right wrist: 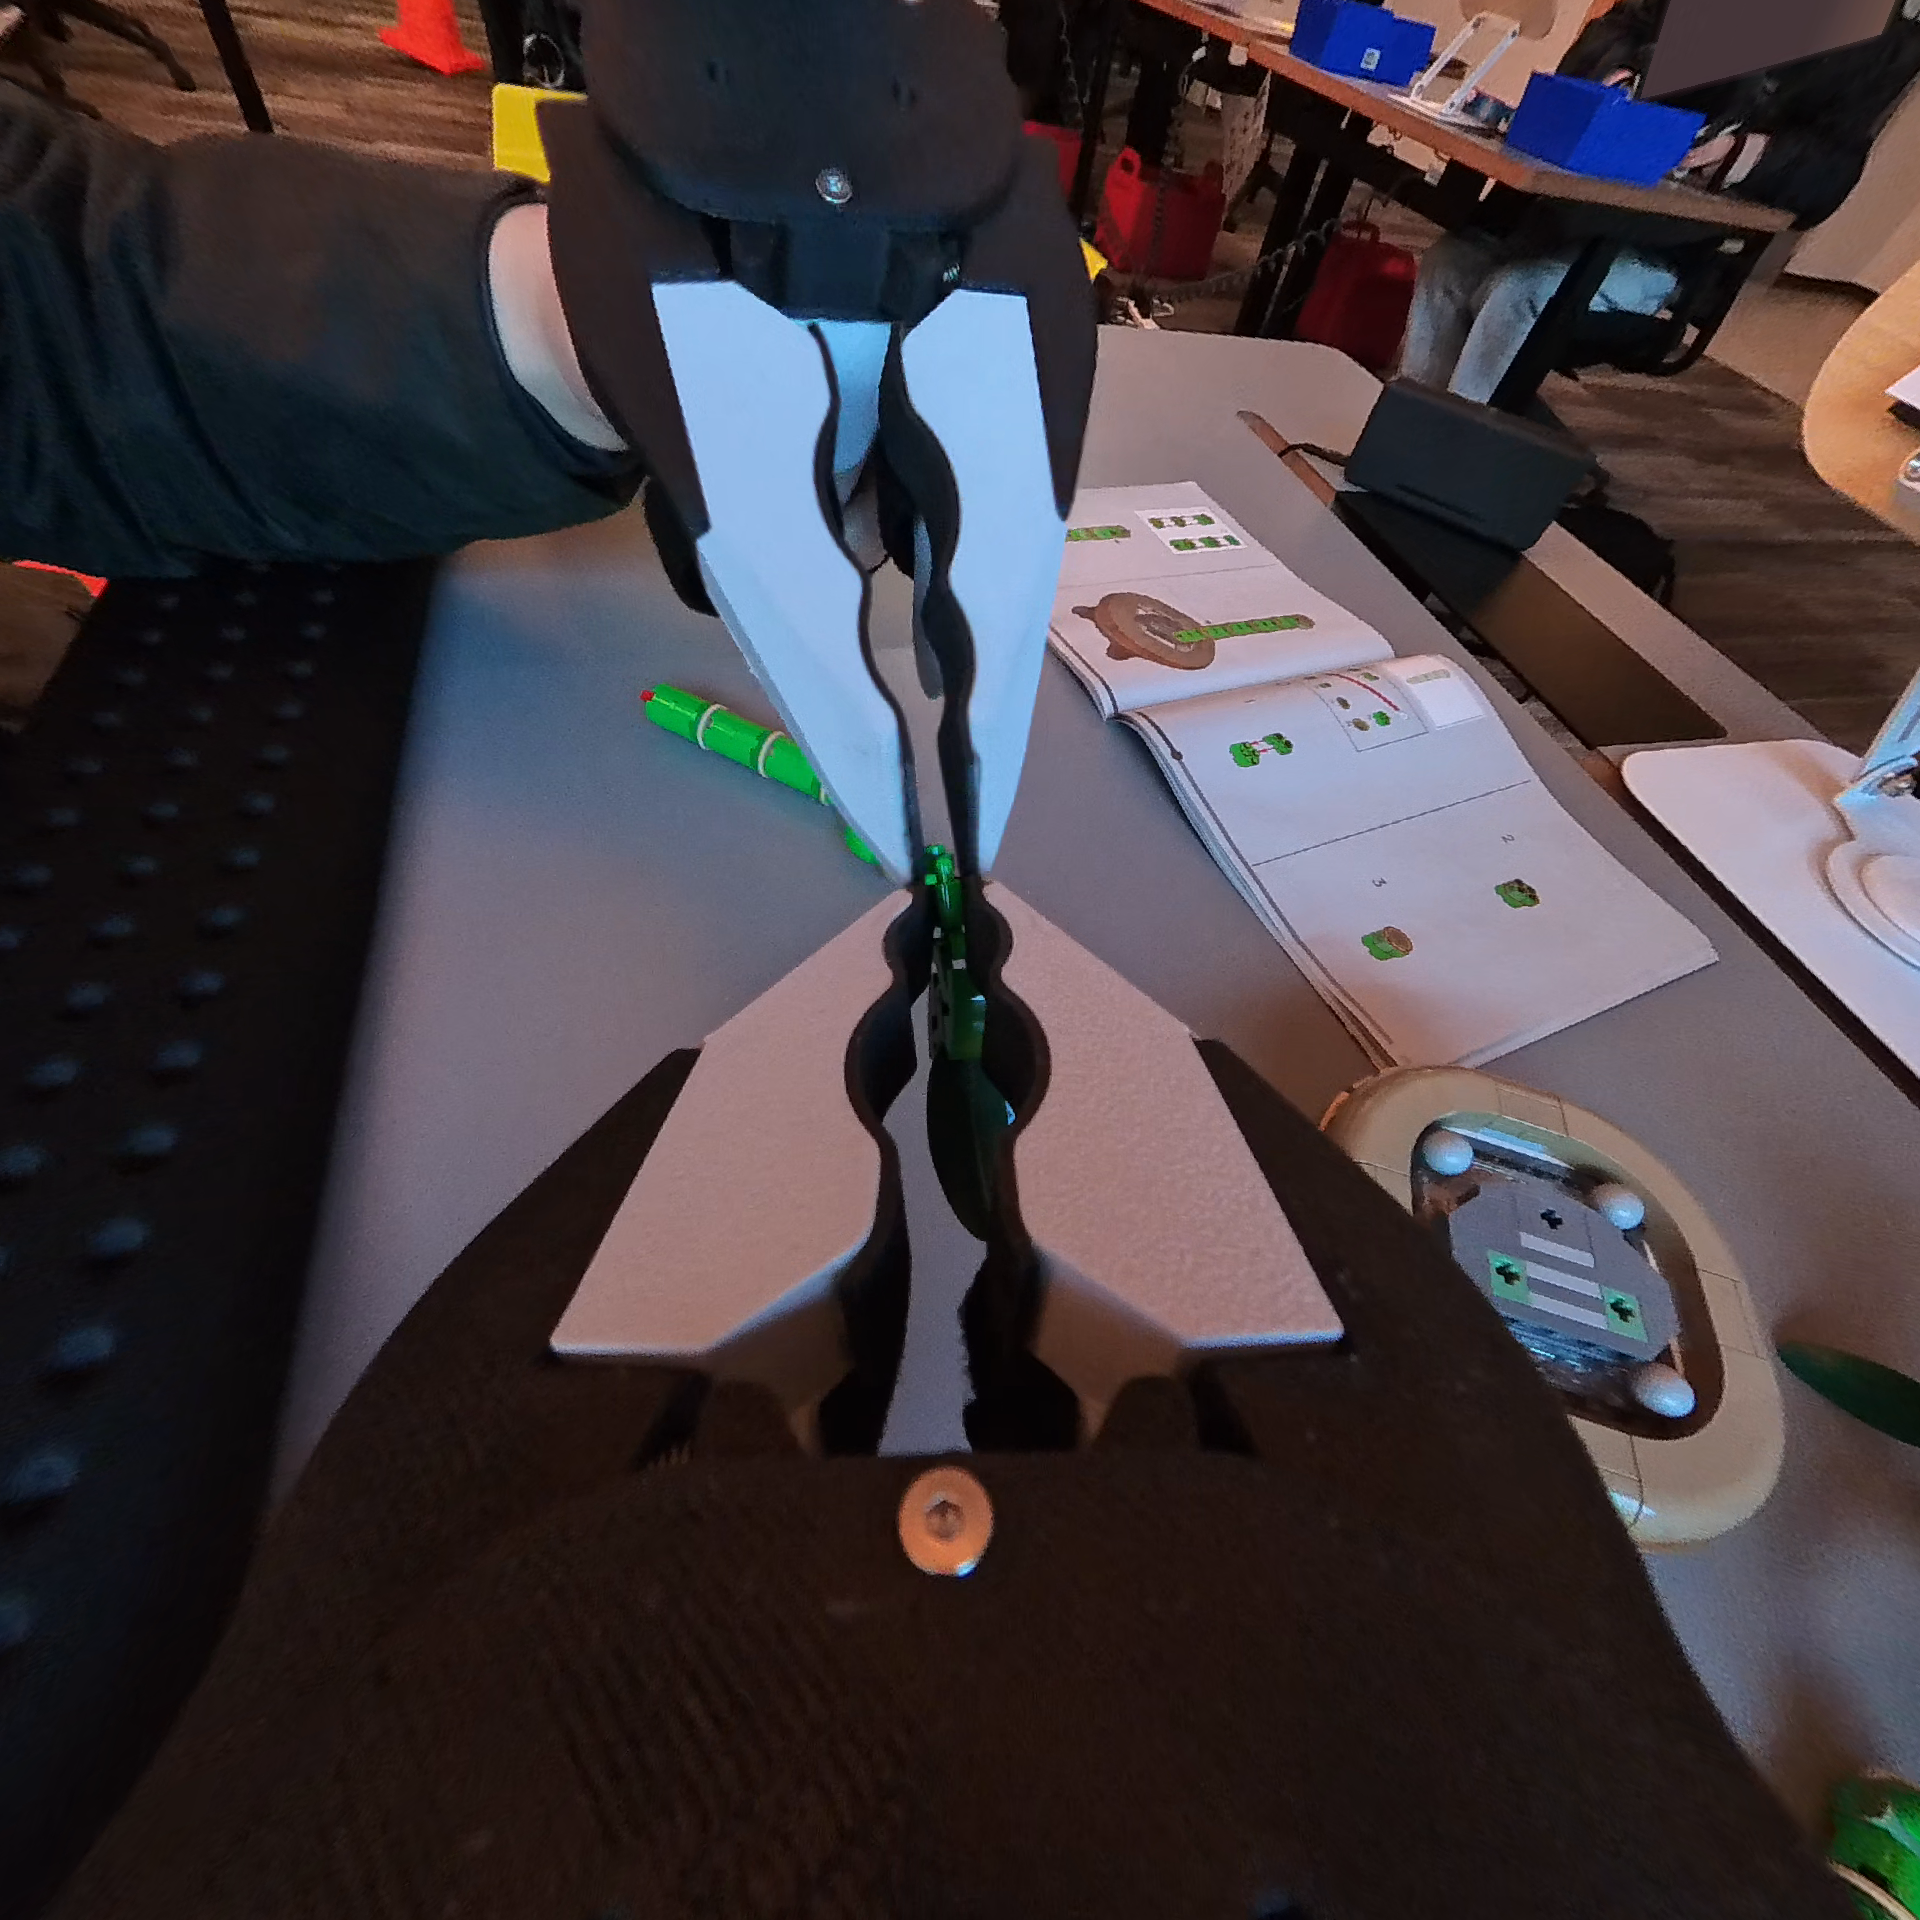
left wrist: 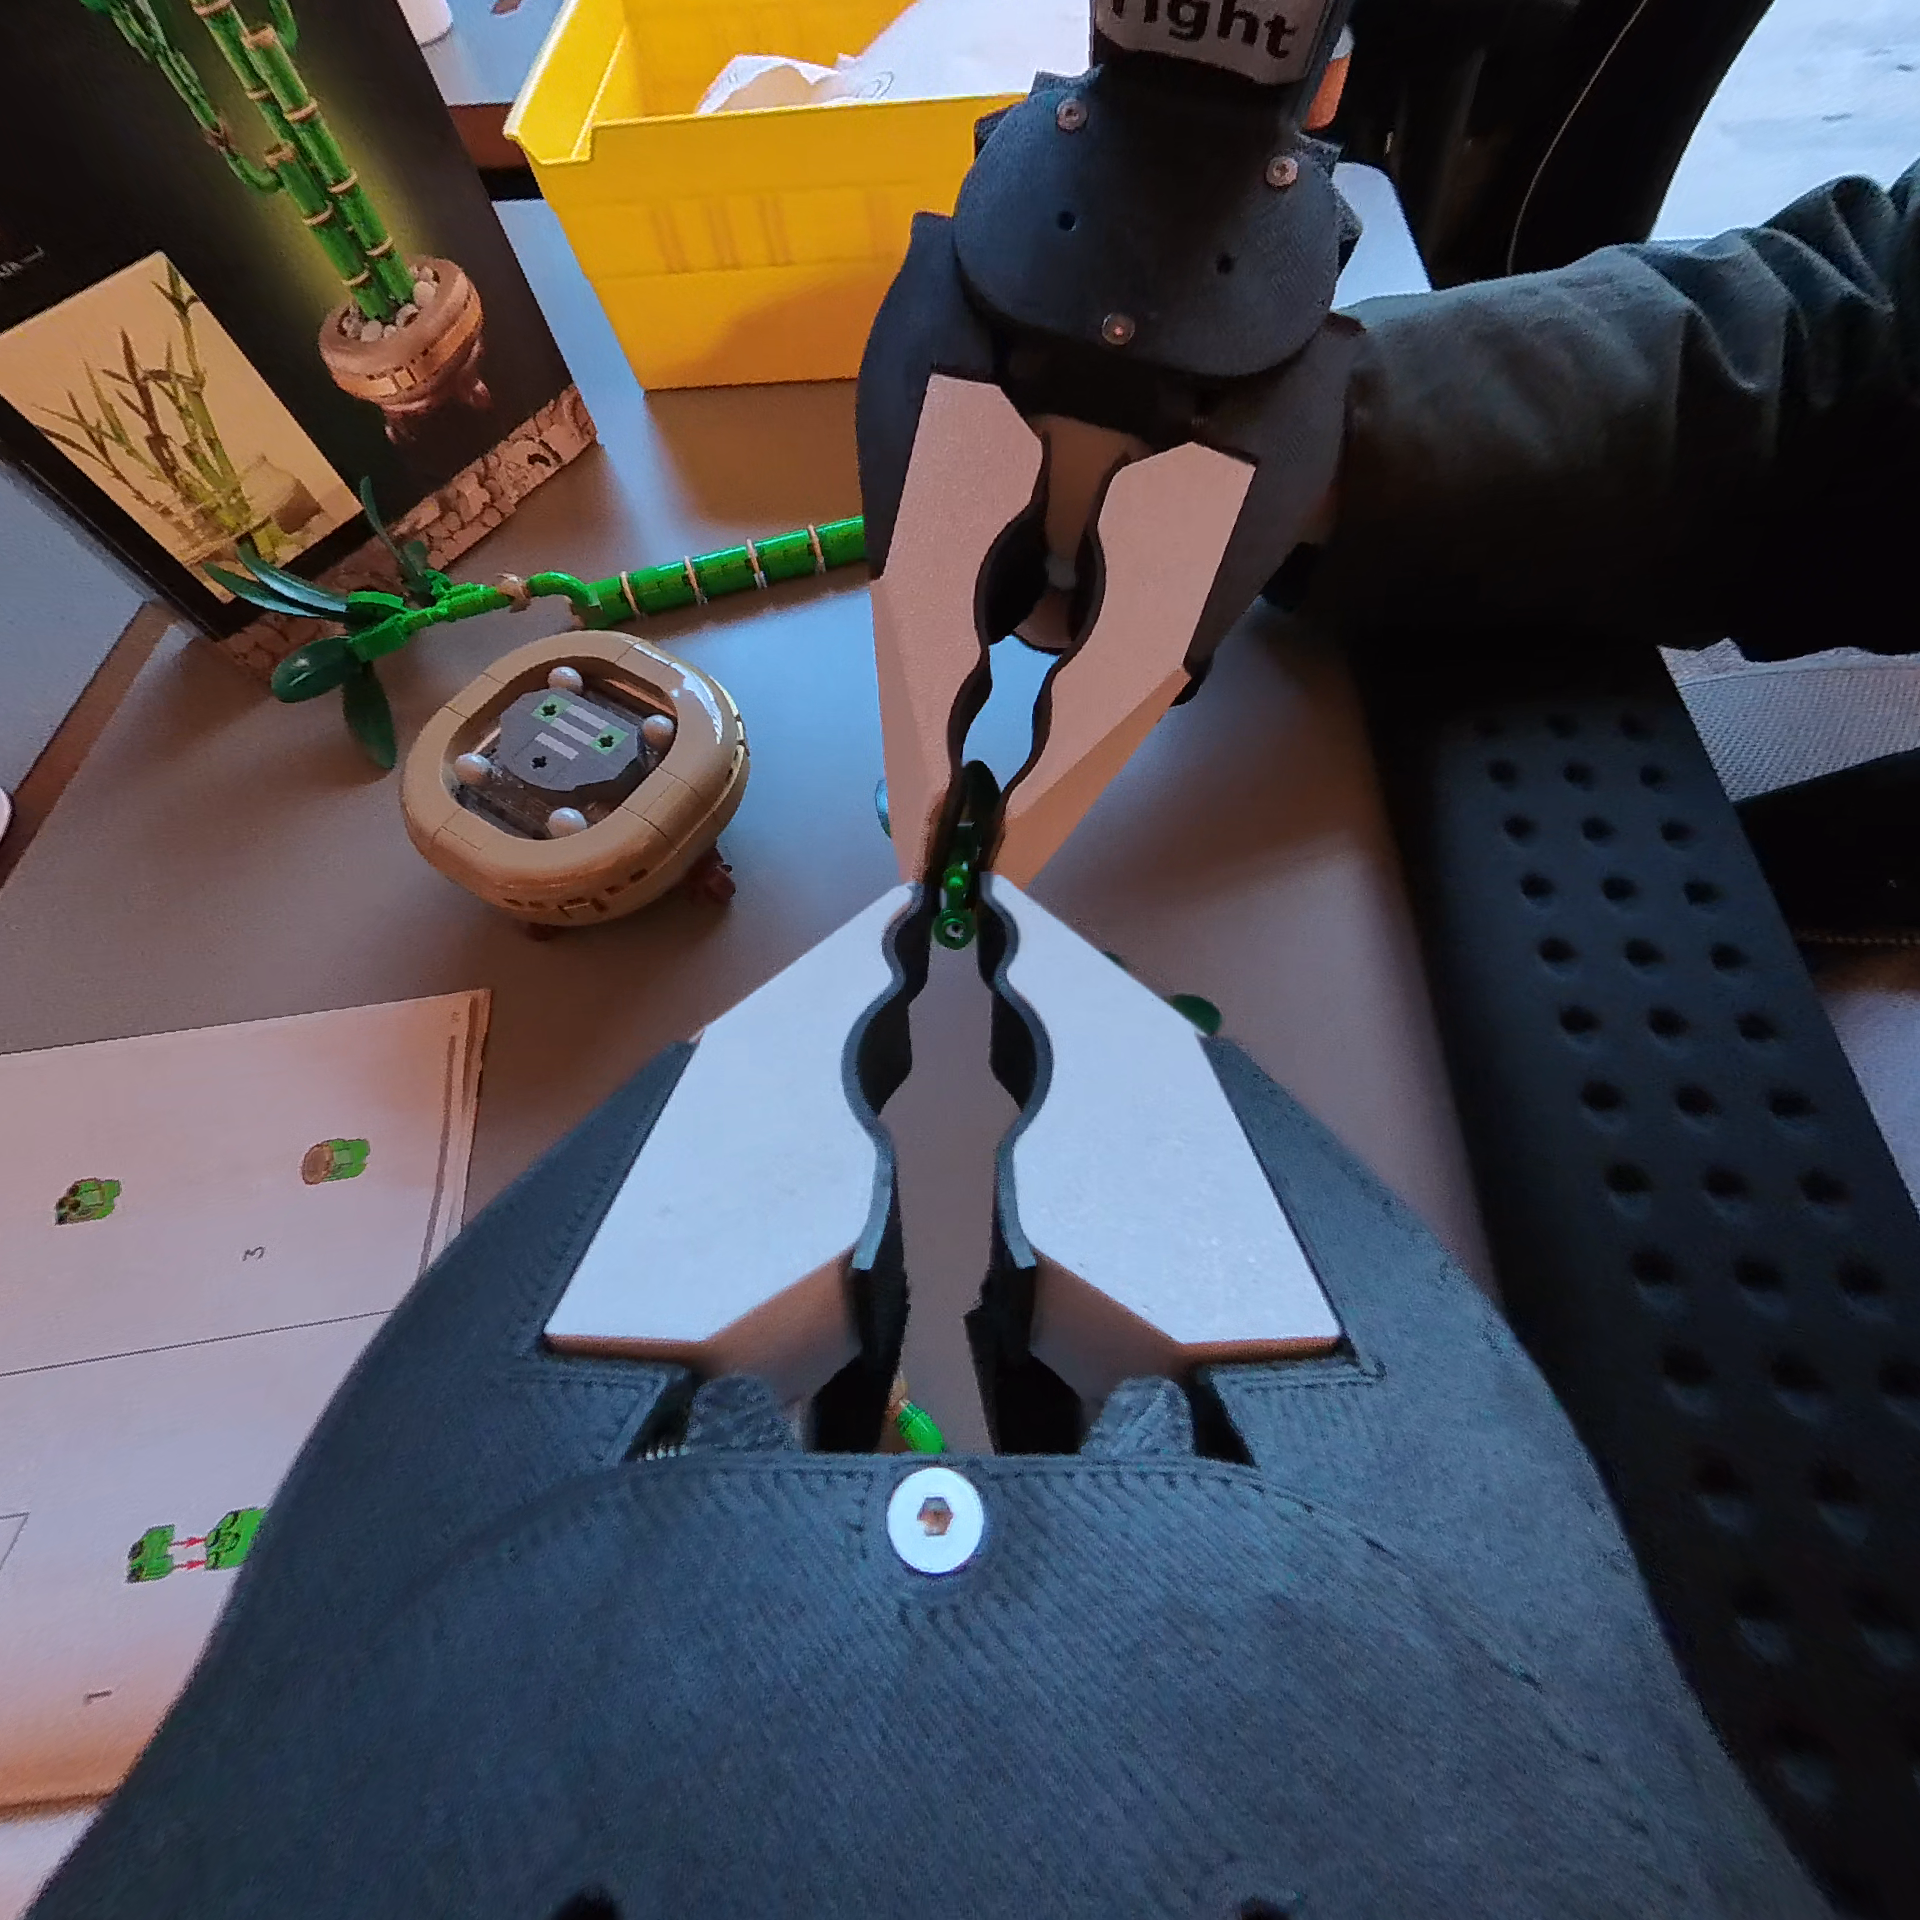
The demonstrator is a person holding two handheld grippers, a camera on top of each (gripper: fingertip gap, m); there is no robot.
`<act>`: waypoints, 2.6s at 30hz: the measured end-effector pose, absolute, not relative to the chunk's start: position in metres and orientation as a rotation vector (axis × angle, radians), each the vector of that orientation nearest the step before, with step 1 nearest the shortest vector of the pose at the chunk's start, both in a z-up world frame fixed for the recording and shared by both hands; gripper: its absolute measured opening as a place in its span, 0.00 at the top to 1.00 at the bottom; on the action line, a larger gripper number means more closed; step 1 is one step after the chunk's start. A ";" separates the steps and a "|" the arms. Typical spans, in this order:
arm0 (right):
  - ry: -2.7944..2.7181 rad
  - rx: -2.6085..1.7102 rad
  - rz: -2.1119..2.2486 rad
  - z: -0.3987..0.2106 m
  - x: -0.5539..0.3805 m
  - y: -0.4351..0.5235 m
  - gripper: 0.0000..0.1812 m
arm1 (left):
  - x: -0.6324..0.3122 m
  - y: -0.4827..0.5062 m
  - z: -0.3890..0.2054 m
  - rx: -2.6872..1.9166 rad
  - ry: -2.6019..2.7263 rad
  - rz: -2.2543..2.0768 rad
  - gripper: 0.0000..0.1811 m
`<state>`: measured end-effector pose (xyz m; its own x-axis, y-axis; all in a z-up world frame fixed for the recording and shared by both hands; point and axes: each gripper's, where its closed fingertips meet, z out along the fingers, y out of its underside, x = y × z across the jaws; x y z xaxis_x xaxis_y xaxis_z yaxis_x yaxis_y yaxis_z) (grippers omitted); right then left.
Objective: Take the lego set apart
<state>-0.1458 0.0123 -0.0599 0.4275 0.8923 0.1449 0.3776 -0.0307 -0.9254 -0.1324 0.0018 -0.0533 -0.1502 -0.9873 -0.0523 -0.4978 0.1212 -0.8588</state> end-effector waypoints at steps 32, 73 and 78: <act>-1.168 -1.548 0.569 -0.056 -0.149 0.008 0.97 | -0.140 0.000 -0.055 -1.441 1.782 -0.909 0.93; -1.323 -1.421 0.121 -0.058 -0.144 0.011 0.98 | -0.138 -0.002 -0.063 -1.477 1.833 -0.952 0.97; -1.322 -1.402 0.099 -0.055 -0.144 0.010 0.98 | -0.138 -0.003 -0.058 -1.479 1.807 -1.043 0.97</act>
